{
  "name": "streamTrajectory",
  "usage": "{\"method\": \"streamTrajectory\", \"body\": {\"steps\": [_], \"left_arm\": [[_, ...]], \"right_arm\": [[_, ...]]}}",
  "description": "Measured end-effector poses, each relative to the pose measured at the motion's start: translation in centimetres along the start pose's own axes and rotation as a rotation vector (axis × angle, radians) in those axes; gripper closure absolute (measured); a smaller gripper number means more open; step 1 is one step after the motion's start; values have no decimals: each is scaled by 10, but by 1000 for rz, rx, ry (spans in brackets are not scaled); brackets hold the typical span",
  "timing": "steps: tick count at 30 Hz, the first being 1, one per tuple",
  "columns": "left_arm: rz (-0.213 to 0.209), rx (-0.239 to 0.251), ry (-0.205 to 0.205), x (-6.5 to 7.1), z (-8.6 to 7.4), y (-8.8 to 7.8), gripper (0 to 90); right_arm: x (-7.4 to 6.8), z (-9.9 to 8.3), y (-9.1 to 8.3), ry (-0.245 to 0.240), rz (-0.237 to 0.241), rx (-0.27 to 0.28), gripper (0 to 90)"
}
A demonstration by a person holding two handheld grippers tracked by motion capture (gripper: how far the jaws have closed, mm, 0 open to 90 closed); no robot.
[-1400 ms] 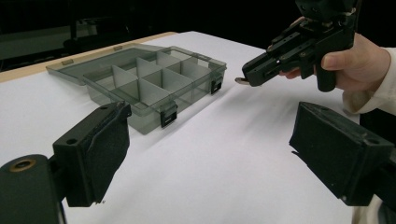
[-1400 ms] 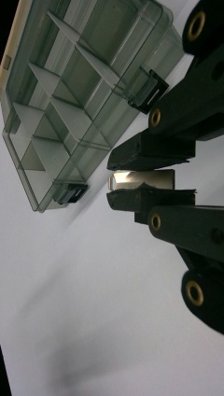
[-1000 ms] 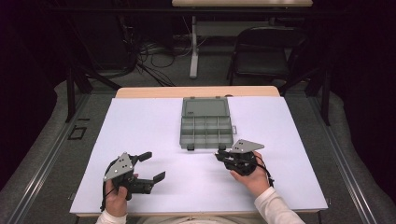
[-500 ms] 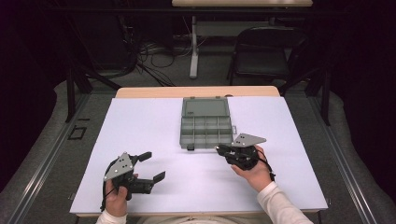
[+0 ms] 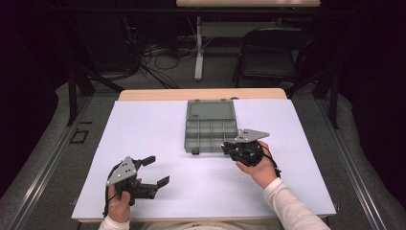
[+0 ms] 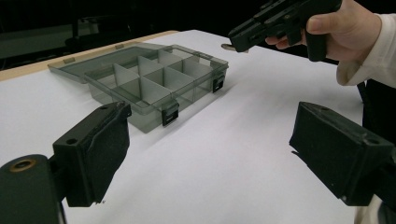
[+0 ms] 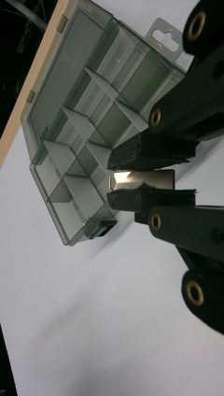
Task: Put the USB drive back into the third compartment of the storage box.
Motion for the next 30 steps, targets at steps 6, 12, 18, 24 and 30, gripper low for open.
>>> {"method": "streamTrajectory", "body": {"steps": [6, 12, 18, 24, 30], "left_arm": [[4, 5, -1, 0, 0, 0, 114], [7, 4, -1, -1, 0, 0, 114], [8, 3, 0, 0, 0, 0, 115], [7, 4, 0, -1, 0, -1, 114], [6, 4, -1, -1, 0, 0, 114]], "right_arm": [[6, 7, 3, 5, -6, -7, 797], [10, 15, 7, 4, -13, -23, 796], [13, 25, 11, -9, -19, -28, 796], [18, 33, 14, -17, -32, -40, 796], [24, 39, 21, -12, -45, -42, 796]]}}
Point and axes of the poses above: each handheld gripper's, and its own axes: y roughly forward along the jaws, z roughly out of its top, x roughly to its right, the point moved 6 cm from there along y, roughly forward along the jaws, and after that the axes turned 3 degrees about y, right-handed, at the moved point
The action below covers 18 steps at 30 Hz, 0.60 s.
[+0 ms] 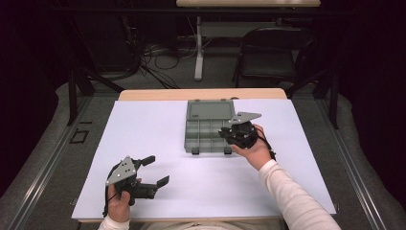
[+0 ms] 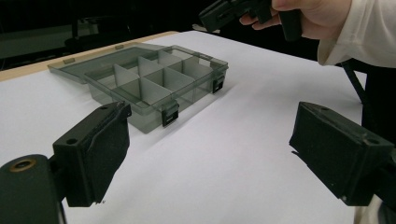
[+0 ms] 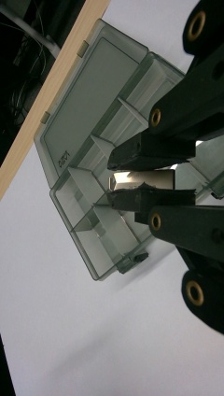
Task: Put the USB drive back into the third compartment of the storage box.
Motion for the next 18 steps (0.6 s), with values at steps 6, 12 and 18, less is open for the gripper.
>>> {"method": "streamTrajectory", "body": {"steps": [6, 12, 18], "left_arm": [[0, 0, -1, 0, 0, 0, 114], [-2, 3, -1, 0, 0, 0, 115], [-1, 0, 1, 0, 0, 0, 115]], "right_arm": [[8, 5, 9, 5, -22, -16, 796], [14, 9, 15, 9, -38, -32, 796], [18, 15, 20, 1, -54, -46, 797]]}}
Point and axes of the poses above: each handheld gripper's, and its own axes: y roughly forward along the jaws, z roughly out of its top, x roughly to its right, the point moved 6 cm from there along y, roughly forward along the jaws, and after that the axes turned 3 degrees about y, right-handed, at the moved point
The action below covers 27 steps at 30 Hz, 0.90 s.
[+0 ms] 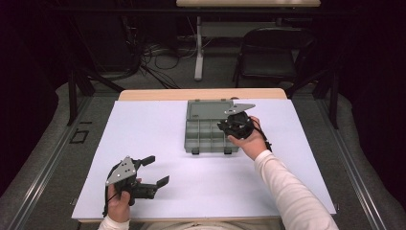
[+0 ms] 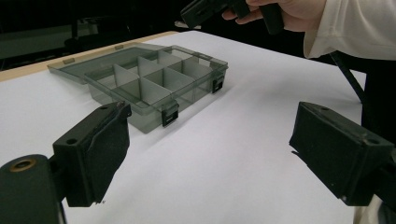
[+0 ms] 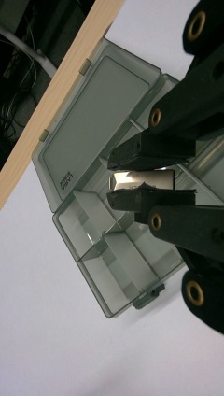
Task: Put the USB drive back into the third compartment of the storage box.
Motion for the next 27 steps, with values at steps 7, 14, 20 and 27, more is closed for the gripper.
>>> {"method": "streamTrajectory", "body": {"steps": [7, 14, 20, 27], "left_arm": [[-3, 3, -2, 0, 0, 0, 115], [-4, 3, 0, 0, 0, 0, 114], [-8, 3, 0, 0, 0, 0, 115], [-5, 2, -1, 0, 0, 0, 122]], "right_arm": [[2, 6, 6, -8, -13, -10, 796], [1, 8, 16, -33, -31, -41, 796], [7, 6, 24, -39, -61, -72, 796], [11, 4, 31, -31, -70, -84, 796]]}}
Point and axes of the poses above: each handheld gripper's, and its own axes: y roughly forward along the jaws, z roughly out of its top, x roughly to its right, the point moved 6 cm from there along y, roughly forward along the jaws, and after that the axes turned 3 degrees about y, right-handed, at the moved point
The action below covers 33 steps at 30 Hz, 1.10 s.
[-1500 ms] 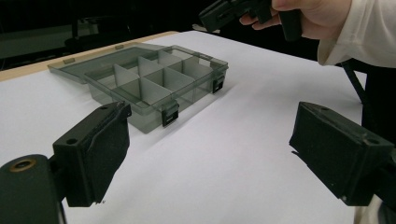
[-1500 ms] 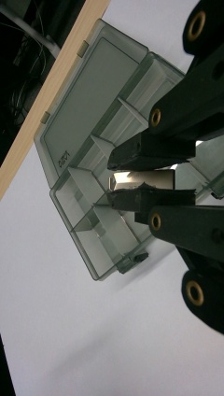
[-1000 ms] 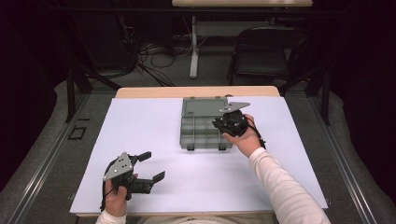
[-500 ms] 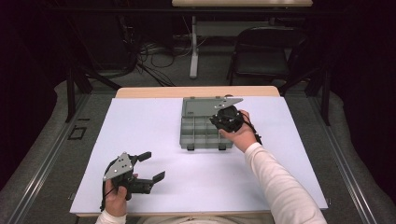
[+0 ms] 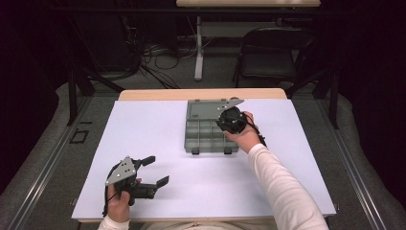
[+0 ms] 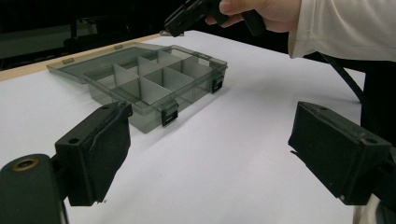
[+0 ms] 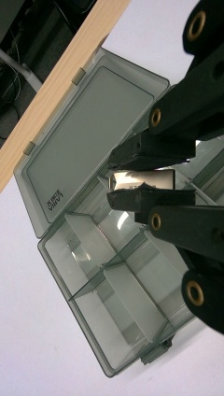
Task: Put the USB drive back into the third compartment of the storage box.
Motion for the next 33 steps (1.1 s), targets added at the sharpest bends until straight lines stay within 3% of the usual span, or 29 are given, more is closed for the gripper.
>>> {"method": "streamTrajectory", "body": {"steps": [15, 33], "left_arm": [[-4, 0, 1, 0, 0, 0, 124], [1, -7, 2, -1, -1, 0, 126]], "right_arm": [[0, -6, 20, -3, -13, -49, 796], [-2, -11, 34, -3, -9, -71, 796]]}}
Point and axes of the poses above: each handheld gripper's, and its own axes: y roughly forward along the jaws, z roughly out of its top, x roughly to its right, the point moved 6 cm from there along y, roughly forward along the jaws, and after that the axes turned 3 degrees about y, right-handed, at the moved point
